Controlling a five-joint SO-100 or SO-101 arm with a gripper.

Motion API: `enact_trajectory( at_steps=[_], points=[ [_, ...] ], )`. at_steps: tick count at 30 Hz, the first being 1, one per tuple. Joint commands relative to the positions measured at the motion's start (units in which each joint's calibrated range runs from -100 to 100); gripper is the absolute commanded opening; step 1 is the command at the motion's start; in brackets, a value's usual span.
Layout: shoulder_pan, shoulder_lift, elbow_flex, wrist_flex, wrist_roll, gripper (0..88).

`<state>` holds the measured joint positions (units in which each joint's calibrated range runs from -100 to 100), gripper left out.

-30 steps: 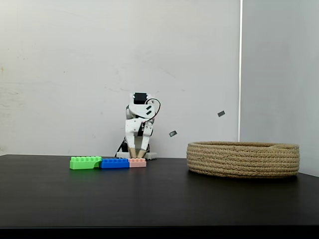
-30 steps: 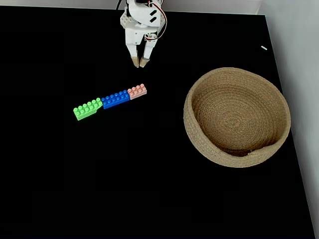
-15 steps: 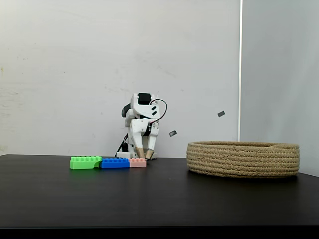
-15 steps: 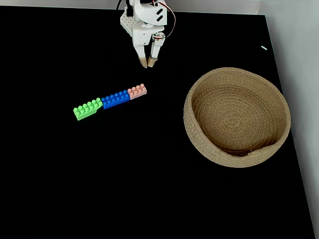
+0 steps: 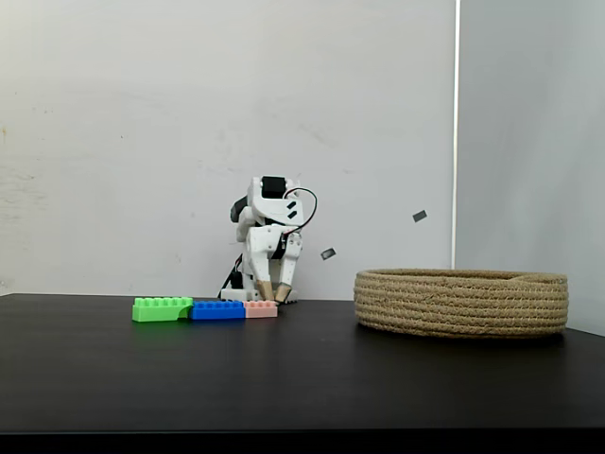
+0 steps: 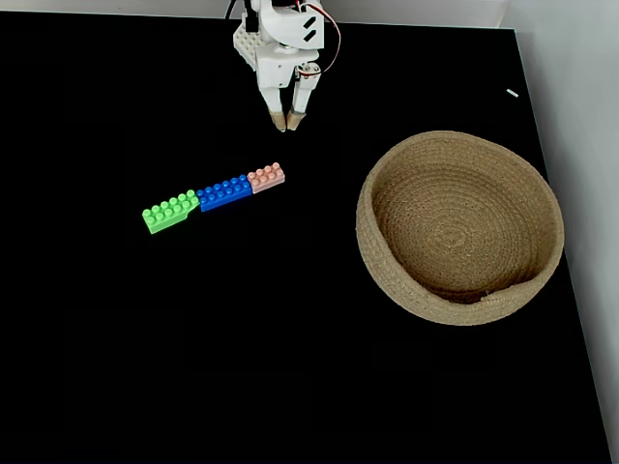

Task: Place the lego blocks in the tray

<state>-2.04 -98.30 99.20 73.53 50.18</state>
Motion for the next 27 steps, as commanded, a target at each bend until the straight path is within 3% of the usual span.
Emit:
enact_trajectory(
  at_steps=[1,27],
  points=[
    [1.29,-0.58,0.80,0.23,-0.10,0.1],
    [4.92,-0.49,0.80,0.23,-0.15,0.1]
  ],
)
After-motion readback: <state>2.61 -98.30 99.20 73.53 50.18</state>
